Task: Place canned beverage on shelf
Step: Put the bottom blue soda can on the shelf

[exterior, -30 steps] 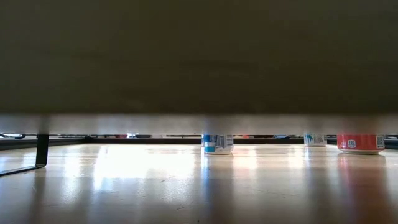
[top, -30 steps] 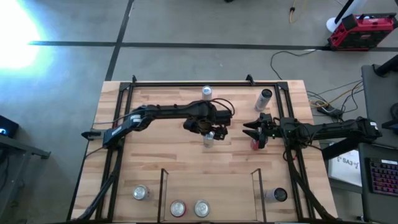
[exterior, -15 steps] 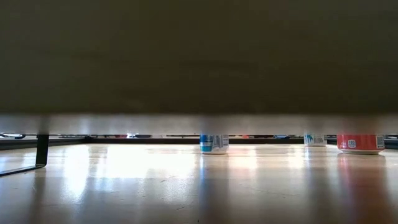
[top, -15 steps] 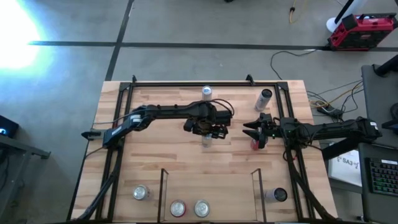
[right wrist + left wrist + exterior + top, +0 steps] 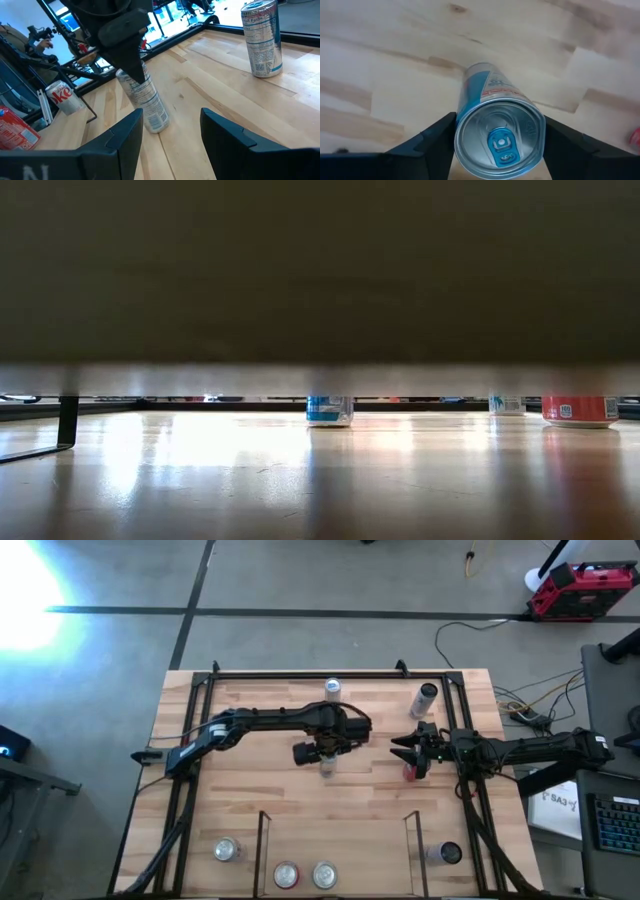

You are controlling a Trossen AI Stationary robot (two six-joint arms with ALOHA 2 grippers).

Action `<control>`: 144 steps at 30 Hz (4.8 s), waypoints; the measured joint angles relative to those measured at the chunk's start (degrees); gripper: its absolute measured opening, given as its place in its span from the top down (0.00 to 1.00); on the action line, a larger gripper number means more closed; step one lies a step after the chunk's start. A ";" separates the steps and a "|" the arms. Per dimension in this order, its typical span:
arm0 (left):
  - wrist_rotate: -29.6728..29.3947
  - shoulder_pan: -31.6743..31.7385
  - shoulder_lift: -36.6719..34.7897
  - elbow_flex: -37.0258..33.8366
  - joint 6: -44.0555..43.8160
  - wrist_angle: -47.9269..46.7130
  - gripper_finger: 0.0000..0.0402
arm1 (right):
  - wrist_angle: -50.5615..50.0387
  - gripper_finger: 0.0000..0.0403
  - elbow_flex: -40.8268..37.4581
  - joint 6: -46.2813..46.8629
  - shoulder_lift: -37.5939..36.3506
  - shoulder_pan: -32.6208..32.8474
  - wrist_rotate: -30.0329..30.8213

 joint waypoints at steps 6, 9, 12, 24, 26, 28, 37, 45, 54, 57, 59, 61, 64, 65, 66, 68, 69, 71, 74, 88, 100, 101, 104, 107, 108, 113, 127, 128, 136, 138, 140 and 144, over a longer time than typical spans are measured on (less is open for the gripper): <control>-0.42 0.00 -0.02 0.00 -10.89 -0.68 0.43 | 0.00 0.55 -0.02 0.00 0.01 -0.01 -0.01; -0.61 0.00 -0.04 0.00 -16.47 -0.68 0.43 | 0.00 0.55 -0.02 0.00 0.01 -0.01 0.01; -0.85 -0.02 -0.04 0.00 -20.81 -0.68 0.43 | 0.00 0.55 -0.02 0.00 -0.01 0.01 -0.01; -2.40 0.00 -0.04 0.00 -32.50 -0.47 0.43 | 0.00 0.55 0.00 0.00 0.01 0.01 0.00; -2.39 0.00 -0.04 0.00 -32.75 -0.28 0.42 | 0.00 0.55 0.00 0.00 0.00 0.00 0.00; -2.45 0.00 -0.04 0.00 -32.65 0.19 0.41 | 0.00 0.55 -0.02 0.00 0.01 0.01 -0.01; -4.97 0.03 0.02 0.48 -30.08 1.03 0.24 | 0.00 0.55 0.00 0.00 0.01 -0.01 -0.01; -4.92 0.00 0.02 2.09 -20.75 0.90 0.06 | 0.00 0.55 0.00 0.00 0.01 0.01 0.01; -5.01 0.04 0.02 2.38 15.74 0.25 0.03 | 0.00 0.55 0.00 0.00 -0.01 0.01 0.01; -5.01 0.04 0.02 2.36 29.81 0.27 0.05 | 0.00 0.55 0.00 0.00 0.00 0.00 0.00; -5.03 0.04 0.02 2.36 37.63 0.34 0.05 | 0.00 0.55 0.00 0.00 0.01 -0.01 -0.01; -5.16 0.04 0.02 2.36 42.22 0.35 0.06 | 0.00 0.55 0.00 -0.01 0.00 0.01 -0.01; -5.36 0.04 0.02 2.36 42.55 0.31 0.06 | 0.00 0.55 0.00 0.00 0.01 -0.01 0.00; -5.36 0.04 0.02 2.36 42.06 0.19 0.07 | 0.00 0.55 0.00 0.00 0.01 0.01 -0.01; -5.38 0.04 0.02 2.34 41.77 0.05 0.07 | 0.00 0.55 0.00 0.00 0.00 -0.01 -0.01; -5.38 0.04 0.02 2.23 41.50 -0.42 0.09 | 0.00 0.55 0.00 0.00 0.01 -0.01 -0.01; -5.40 0.04 0.14 2.23 41.50 -0.56 0.10 | 0.00 0.55 0.00 0.00 0.00 0.00 0.00; -5.38 0.04 0.40 2.23 41.48 -0.78 0.13 | 0.00 0.55 -0.01 0.00 0.01 0.00 -0.01; -5.36 0.04 1.33 2.19 41.46 -0.92 0.20 | 0.00 0.55 0.00 0.00 0.00 0.00 0.00; -3.08 0.05 2.29 2.14 33.16 -0.74 0.45 | 0.00 0.55 0.00 0.00 0.01 -0.01 -0.01; -0.75 0.04 2.38 2.12 14.30 -2.94 0.40 | -0.01 0.55 -0.01 0.00 0.01 -0.01 0.00; -0.44 0.04 2.38 2.12 13.20 -3.02 0.41 | -0.02 0.55 -0.01 0.00 0.01 -0.01 0.00; 1.02 0.04 2.38 2.12 8.02 -3.51 0.44 | -0.02 0.55 -0.01 0.00 0.01 -0.01 0.00; 1.65 0.04 2.38 2.12 2.93 -3.82 0.43 | 0.00 0.55 0.00 0.00 -0.01 -0.01 -0.01; 1.73 0.04 2.38 2.12 2.19 -3.80 0.42 | -0.02 0.55 0.00 0.00 0.01 -0.01 0.01; 1.85 0.04 2.38 2.12 3.34 -3.66 0.39 | 0.00 0.55 0.00 0.00 0.00 0.01 0.01; 2.45 0.04 2.38 2.12 6.97 -2.84 0.38 | 0.00 0.55 0.00 0.00 0.01 -0.01 0.01; 2.64 0.04 2.38 2.12 5.45 -2.70 0.38 | 0.00 0.55 -0.02 -0.02 0.01 0.01 0.01; 2.75 0.04 2.38 2.12 -4.02 -0.66 0.39 | -0.01 0.55 -0.01 -0.01 0.01 0.00 0.00; 2.77 0.05 2.38 2.12 -4.03 0.01 0.38 | -0.01 0.55 -0.01 0.00 0.01 0.00 0.01; 2.79 0.13 2.38 2.15 -4.03 0.67 0.37 | 0.00 0.55 -0.02 0.00 0.01 0.01 0.01; 2.59 0.22 2.38 3.09 -4.03 0.40 0.30 | 0.00 0.55 0.00 0.00 -0.01 -0.01 -0.01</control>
